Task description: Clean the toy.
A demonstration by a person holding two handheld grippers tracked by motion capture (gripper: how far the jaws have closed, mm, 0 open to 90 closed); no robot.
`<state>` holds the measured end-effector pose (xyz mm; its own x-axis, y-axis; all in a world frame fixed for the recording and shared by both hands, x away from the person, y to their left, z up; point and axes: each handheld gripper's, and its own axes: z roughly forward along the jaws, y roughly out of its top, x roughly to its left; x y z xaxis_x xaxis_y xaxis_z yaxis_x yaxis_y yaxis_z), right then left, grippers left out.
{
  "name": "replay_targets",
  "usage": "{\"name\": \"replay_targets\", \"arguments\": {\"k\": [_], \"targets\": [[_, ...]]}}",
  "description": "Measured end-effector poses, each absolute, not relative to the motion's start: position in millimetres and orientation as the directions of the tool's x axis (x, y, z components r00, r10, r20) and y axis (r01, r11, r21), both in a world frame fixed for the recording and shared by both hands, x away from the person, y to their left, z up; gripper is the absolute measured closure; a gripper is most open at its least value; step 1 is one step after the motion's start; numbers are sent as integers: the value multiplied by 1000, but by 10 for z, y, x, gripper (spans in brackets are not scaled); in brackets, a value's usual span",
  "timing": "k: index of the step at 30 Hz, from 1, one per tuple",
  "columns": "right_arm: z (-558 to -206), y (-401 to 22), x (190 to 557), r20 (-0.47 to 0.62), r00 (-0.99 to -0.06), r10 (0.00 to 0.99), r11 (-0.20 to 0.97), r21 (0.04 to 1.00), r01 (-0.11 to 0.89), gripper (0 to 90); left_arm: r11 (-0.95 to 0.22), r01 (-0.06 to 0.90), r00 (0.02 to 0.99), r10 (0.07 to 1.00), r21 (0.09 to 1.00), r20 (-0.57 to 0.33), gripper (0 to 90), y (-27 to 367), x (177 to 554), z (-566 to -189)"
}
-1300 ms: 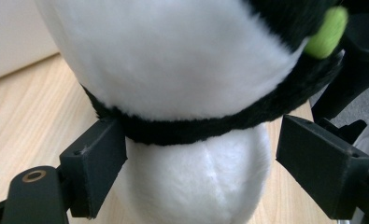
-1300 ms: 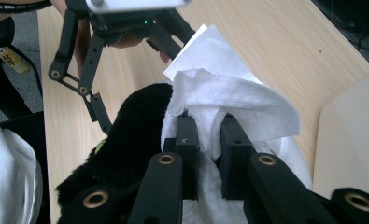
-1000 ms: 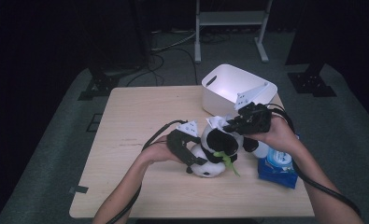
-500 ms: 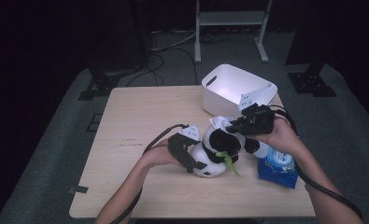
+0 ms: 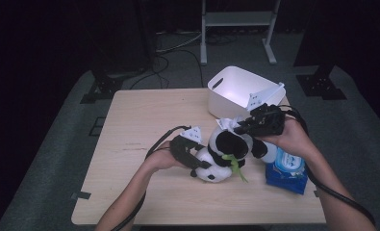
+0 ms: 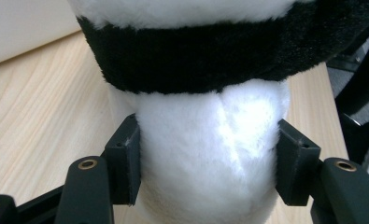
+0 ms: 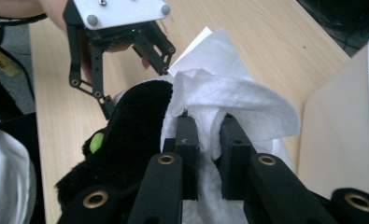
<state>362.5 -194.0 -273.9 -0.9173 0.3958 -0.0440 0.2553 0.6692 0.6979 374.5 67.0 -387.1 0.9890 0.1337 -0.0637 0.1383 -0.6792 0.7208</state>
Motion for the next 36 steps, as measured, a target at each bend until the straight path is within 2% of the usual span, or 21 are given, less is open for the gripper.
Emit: {"name": "replay_targets", "arguments": {"k": [12,20,36], "targets": [[-2724,-1885,3630,-10,-938,348,659,714,237,797,-740,104,993,109,664,-34,400,783,3696,-3671],[-3007,-1658,3651,23,-955,296,727,643,240,796,-749,91,995,89,656,-36,410,715,3693,-3683],[-3135,-1786,3655,47,-949,312,724,635,269,795,-732,99,995,89,674,-49,387,685,3722,-3708]]}}
